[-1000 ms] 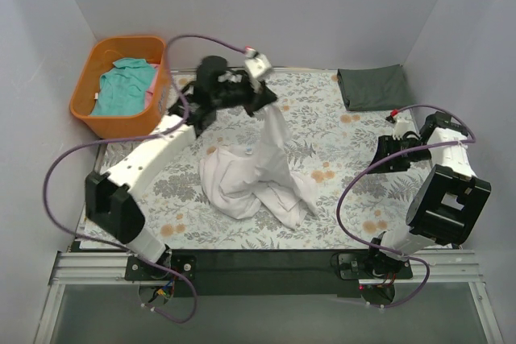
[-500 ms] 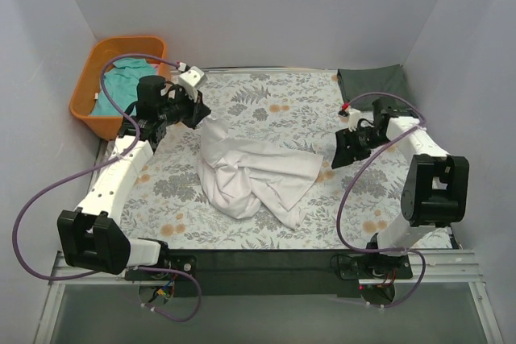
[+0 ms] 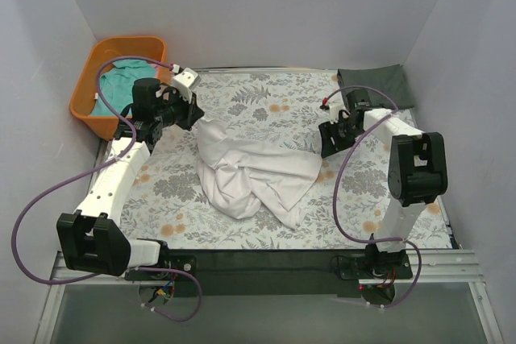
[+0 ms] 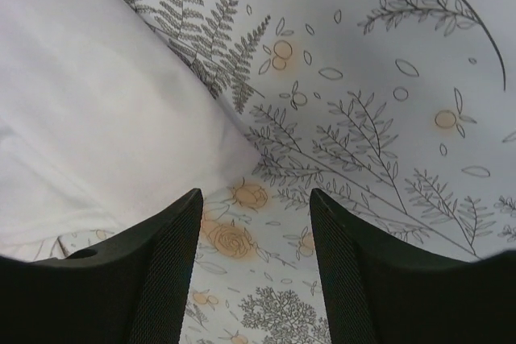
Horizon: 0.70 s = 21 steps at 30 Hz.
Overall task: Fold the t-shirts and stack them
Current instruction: Flatten the tshirt out
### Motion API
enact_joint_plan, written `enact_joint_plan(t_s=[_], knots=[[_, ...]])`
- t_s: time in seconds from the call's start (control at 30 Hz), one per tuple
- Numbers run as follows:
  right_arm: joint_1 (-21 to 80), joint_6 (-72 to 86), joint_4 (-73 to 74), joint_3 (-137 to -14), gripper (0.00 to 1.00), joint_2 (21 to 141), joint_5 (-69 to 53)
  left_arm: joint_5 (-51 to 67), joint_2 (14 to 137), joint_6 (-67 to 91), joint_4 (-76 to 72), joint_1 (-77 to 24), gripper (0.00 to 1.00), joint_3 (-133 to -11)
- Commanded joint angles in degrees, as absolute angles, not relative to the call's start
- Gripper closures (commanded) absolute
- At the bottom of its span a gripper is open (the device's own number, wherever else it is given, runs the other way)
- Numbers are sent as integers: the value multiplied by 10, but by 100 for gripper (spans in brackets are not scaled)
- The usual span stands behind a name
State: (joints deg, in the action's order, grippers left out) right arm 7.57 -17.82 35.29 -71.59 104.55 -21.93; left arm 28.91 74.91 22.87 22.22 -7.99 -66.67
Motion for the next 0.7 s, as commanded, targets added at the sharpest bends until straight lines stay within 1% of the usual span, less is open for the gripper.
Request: enact_joint_plan(t_s=[0.0,0.13,0.23,0.33,0.37,0.53,0.67], knots=[[101,-161,324,-747,47,1068,-196,280,737,232,215,-76,100,-680],[112,-162,326,-747,52,1083,-200,274,744,234,214,-75,100,-681],[119,-163,330,-745,60,1093,-195,268,746,234,210,-72,100,-677],[120,-175,347,-743,82,1099,-207,257,751,247,204,-66,100,-680],[120,-178,352,-742,98,1090,-214,251,754,255,203,-63,100,-685],[99,-227,389,-759,99,1013,-202,228,784,332,205,-25,100,-743],[44,-248,409,-832,99,929,-191,224,799,359,218,-4,100,-803]])
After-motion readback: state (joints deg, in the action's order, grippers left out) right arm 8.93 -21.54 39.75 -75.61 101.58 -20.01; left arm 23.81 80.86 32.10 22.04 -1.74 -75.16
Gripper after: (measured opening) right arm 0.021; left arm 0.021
